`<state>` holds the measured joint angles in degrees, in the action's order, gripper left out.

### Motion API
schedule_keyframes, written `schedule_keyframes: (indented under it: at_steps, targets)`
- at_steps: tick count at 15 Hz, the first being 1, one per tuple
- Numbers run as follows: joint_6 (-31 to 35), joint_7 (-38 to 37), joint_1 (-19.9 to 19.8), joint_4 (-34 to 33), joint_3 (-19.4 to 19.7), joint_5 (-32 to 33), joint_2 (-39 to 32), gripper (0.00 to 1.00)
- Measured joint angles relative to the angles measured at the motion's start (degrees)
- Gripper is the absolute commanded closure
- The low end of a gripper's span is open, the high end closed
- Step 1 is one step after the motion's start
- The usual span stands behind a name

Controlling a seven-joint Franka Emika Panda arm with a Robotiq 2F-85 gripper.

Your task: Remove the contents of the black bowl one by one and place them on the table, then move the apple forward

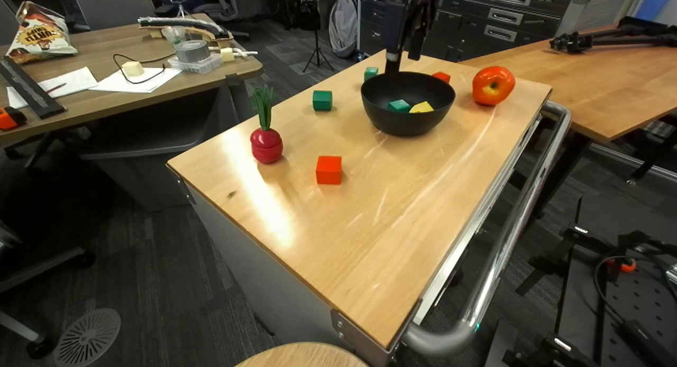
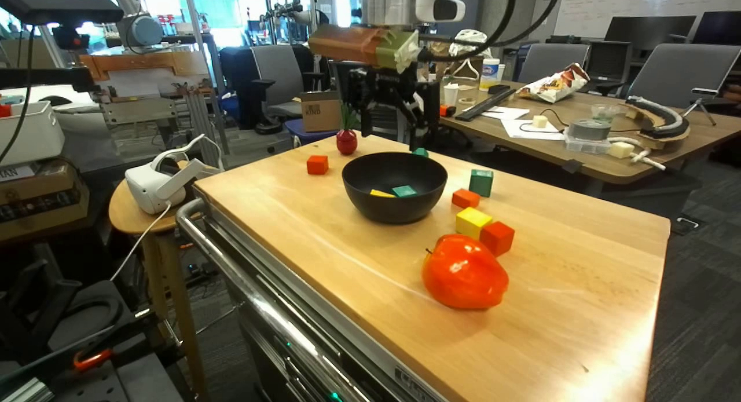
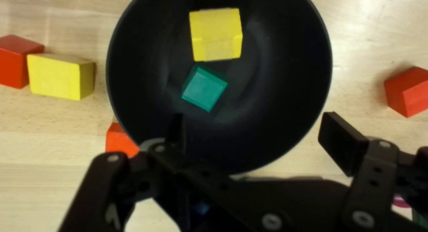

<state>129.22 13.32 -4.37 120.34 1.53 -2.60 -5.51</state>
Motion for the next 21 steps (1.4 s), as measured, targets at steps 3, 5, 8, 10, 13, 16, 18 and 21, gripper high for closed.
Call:
schedule_keyframes:
  at_steps: [3,5,8,10,13,16,18,21]
  targets:
    - [8.66,2.5,-0.18,5.89,0.43,-0.63,0.08,0.0]
    - [14.46,3.88,-0.18,8.8,0.35,-0.78,-0.15,0.0]
    - [18.8,5.13,-0.11,11.39,-0.04,-0.78,-0.72,0.0]
    - [19.11,5.58,-0.11,12.34,-0.09,-0.78,-0.9,0.0]
    - [19.06,5.73,-0.15,13.33,0.09,-0.68,-0.99,0.0]
    - [19.06,5.44,-0.15,13.95,0.55,1.74,-1.15,0.0]
    - [19.06,4.99,-0.15,14.09,0.66,4.2,-1.49,0.0]
    - [19.06,3.75,-0.09,14.09,0.66,7.93,-2.25,0.03]
